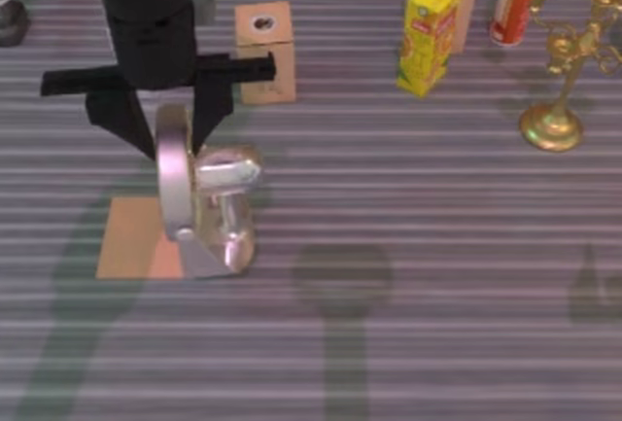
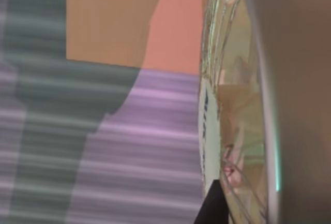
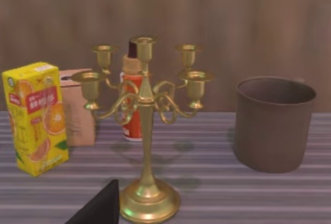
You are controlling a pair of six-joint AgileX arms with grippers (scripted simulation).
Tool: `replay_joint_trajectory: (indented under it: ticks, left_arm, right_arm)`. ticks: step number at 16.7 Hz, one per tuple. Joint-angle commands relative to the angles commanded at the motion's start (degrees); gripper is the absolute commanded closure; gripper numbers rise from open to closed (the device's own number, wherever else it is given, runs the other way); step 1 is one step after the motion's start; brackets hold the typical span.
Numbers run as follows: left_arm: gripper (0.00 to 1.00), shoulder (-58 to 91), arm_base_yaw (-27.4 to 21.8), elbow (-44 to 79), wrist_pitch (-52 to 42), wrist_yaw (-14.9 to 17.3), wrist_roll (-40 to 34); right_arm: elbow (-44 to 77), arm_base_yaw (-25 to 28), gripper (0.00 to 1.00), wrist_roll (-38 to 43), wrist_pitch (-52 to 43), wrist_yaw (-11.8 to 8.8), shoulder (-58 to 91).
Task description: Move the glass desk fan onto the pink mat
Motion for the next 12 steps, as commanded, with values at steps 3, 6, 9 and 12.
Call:
replay_joint_trajectory:
  ticks: [3, 6, 9, 12]
  left_arm:
    - [1.0, -1.5, 1.8, -1.7, 0.6, 0.1, -20.3]
    - [1.0, -3.4, 3.7, -3.8, 1.5, 0.1, -40.1]
    - [1.0, -5.3, 5.4, -6.2, 2.5, 0.1, -56.6]
    - [1.0, -6.9, 6.8, -8.3, 3.3, 0.2, -68.1]
  right_arm:
    - [0.0, 0.0, 0.0, 0.0, 0.0, 0.0, 0.0]
    - [0.0, 0.0, 0.0, 0.0, 0.0, 0.0, 0.0]
    - [0.0, 0.0, 0.0, 0.0, 0.0, 0.0, 0.0]
    - [0.0, 0.0, 0.0, 0.0, 0.0, 0.0, 0.0]
